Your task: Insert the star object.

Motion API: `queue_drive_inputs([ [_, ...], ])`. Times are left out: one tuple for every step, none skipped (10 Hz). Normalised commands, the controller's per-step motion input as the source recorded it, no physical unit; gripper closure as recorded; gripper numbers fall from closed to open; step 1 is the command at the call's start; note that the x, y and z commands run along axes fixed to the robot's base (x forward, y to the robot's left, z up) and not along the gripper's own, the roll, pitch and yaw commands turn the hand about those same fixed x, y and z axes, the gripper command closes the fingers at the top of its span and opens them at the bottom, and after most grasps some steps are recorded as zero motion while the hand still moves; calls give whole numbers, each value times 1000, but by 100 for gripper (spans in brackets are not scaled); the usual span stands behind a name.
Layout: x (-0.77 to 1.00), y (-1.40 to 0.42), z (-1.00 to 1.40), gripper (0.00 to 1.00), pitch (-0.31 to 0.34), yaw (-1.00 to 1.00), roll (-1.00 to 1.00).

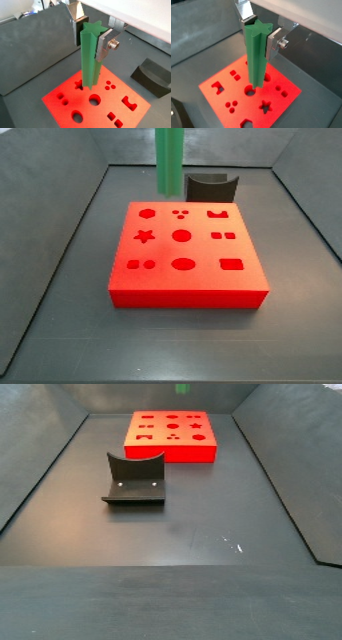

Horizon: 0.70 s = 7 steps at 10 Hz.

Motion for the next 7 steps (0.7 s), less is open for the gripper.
queue_drive_inputs([
  [0,49,-709,100,0,760,-71],
  [-14,0,-546,100,51,1000,-13],
  [-23,-34,-354,100,0,1000,0],
  [-17,0,-151,100,-11,1000,3],
  [0,0,-31,100,0,1000,44],
  [0,0,0,100,0,1000,57],
  [-86,0,0,100,0,969,53],
])
